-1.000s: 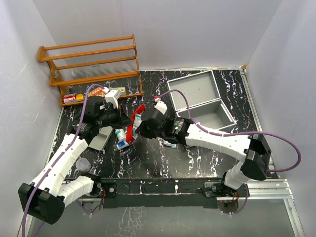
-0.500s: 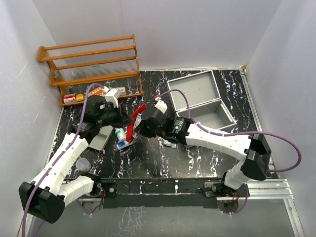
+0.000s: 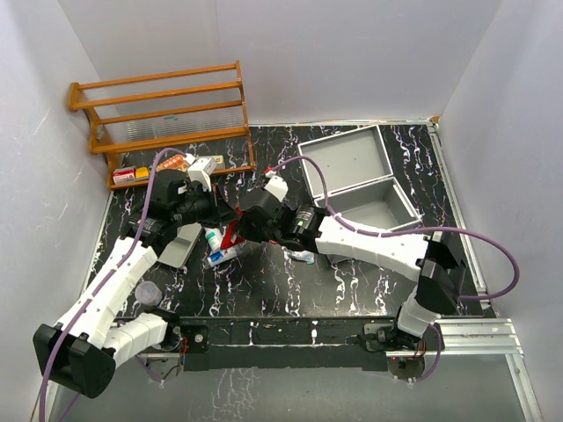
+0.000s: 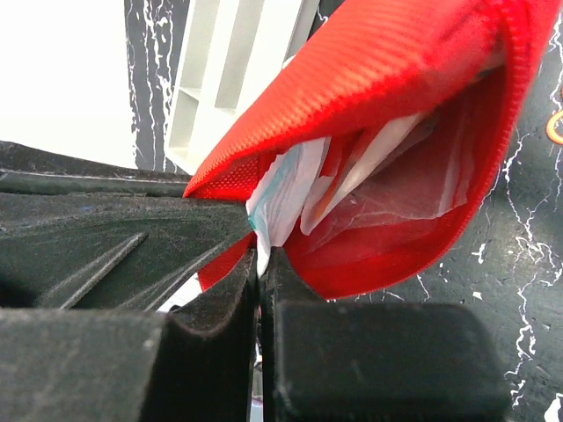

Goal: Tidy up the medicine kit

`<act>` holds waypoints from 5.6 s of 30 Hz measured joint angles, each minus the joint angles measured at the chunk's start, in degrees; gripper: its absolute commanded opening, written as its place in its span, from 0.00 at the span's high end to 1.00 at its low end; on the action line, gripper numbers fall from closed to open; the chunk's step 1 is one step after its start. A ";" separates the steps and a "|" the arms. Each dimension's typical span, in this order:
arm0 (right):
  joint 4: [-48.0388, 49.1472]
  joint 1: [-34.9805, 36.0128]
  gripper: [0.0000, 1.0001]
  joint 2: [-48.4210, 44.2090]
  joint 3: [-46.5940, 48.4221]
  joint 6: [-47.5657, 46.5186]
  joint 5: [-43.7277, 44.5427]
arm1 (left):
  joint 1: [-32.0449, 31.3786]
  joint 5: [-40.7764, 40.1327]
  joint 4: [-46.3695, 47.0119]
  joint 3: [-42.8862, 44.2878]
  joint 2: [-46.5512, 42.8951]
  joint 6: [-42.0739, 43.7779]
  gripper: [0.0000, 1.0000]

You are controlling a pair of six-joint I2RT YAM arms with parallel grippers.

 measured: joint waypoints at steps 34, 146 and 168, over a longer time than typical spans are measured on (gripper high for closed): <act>0.24 0.02 0.70 -2.36 -2.40 -1.36 3.45 | 0.00 -0.83 0.48 -0.24 -0.76 -1.90 1.00; -2.45 -10.71 0.69 5.05 -18.56 -29.90 -0.22 | -0.02 -29.97 -1.55 1.64 -1.95 -3.67 1.00; -4.39 -10.99 0.84 10.40 -13.51 -30.88 2.08 | -0.02 -32.39 -0.83 1.75 -0.87 -3.67 1.00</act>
